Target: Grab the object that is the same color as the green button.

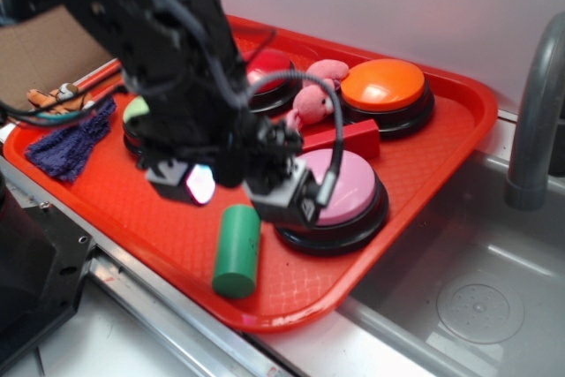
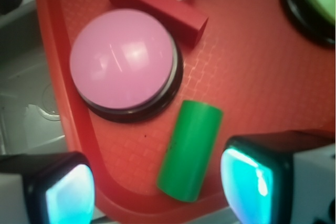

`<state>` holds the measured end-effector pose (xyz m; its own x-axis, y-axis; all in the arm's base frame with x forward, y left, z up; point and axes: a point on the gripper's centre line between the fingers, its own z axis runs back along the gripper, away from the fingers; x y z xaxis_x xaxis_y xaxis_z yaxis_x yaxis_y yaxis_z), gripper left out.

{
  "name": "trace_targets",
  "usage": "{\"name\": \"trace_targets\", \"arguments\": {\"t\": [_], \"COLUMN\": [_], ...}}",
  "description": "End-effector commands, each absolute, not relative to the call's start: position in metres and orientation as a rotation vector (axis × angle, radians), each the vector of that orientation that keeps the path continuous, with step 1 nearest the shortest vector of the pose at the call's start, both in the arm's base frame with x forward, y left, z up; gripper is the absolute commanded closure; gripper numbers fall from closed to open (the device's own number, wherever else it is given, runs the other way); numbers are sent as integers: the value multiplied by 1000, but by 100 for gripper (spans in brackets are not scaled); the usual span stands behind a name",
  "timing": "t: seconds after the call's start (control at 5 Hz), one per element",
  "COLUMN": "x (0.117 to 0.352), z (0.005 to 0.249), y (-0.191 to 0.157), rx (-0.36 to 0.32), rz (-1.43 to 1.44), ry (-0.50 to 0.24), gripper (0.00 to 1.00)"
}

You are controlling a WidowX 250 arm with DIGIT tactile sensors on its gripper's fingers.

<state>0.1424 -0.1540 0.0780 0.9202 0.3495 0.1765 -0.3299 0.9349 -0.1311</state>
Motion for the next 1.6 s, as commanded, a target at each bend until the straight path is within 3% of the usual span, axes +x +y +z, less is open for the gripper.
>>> {"name": "trace_targets", "arguments": {"t": [0.0,0.4,0.6,0.8,1.2,1.4], "x": [142,142,142,141,151,156], "z": [52,32,31,34,56,77], "y": [-152,-152,-154,-155,-155,-144], "rx": [-136,-124,-121,-126,-44,-43], "rz": [354,337,342,330,240,183], "ry": [-154,-142,-163,-160,-162,-156], "gripper": [0,0,27,100,100,100]}}
